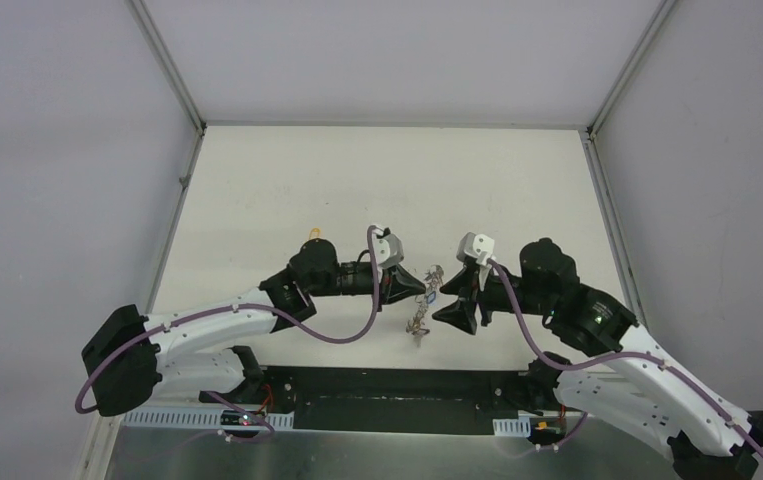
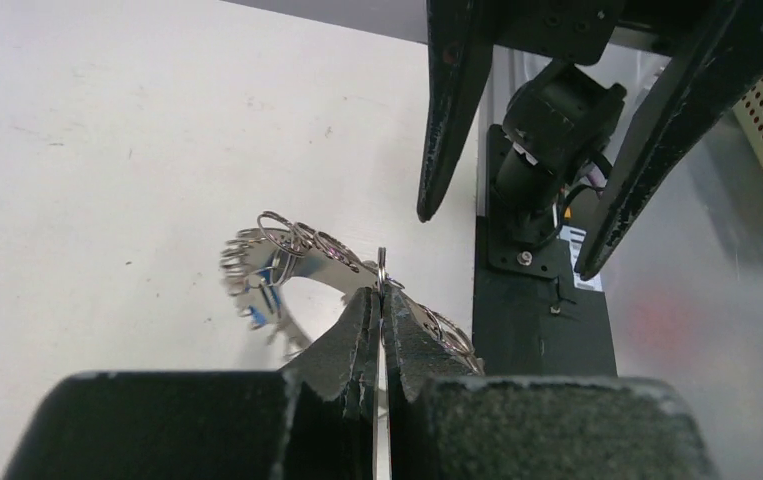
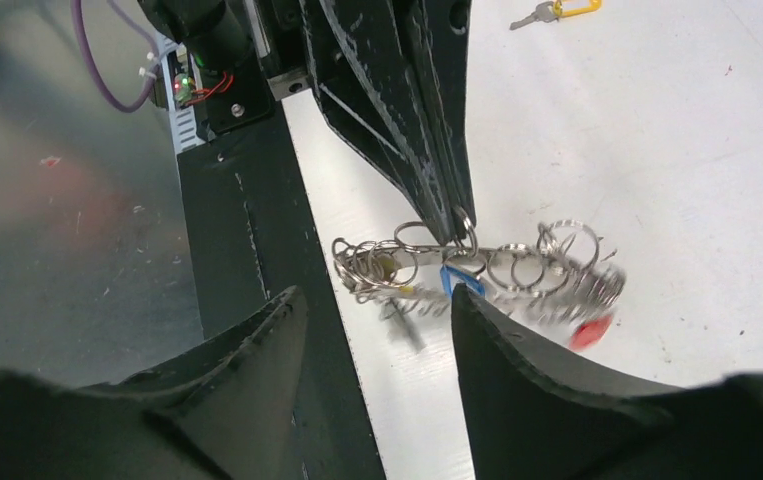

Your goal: Put the keys on the keyring

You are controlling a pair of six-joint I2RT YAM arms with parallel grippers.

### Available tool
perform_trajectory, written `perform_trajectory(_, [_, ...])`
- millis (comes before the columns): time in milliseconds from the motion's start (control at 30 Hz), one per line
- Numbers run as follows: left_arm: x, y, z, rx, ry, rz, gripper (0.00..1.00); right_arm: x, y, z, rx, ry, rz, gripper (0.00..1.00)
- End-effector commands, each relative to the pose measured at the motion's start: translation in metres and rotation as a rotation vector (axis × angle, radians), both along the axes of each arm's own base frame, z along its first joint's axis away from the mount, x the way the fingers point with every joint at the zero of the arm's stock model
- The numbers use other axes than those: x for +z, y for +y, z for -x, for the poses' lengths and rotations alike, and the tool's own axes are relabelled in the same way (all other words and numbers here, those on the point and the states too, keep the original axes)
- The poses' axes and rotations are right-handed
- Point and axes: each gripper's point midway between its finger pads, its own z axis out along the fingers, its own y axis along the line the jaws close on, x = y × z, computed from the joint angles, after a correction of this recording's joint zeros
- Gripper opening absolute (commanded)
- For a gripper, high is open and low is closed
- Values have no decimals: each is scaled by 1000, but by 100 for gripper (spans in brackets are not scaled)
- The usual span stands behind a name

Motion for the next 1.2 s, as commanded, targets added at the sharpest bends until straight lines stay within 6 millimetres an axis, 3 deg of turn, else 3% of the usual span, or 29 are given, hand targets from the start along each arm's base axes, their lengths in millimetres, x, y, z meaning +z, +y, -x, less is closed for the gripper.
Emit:
perform_trajectory(0, [65, 10, 6, -40, -58, 252, 0, 19, 13, -8, -19, 3, -126, 56])
perform_trajectory(433, [88, 31, 9, -16, -108, 338, 0, 23, 28, -35, -33, -16, -184, 45])
perform_trajectory(633, [89, 33, 6, 7, -105, 359, 0, 26, 33, -26, 31, -6, -210, 29])
perform_trajectory(900, [94, 36, 1, 48, -106, 403, 0, 12, 28, -17, 51, 19, -194, 4])
perform_trajectory(1067, [97, 37, -1, 60, -107, 417, 0, 1, 28, -9, 86, 61, -168, 3])
perform_trajectory(1167, [94, 37, -2, 65, -108, 398, 0, 1, 25, -10, 69, 67, -158, 12])
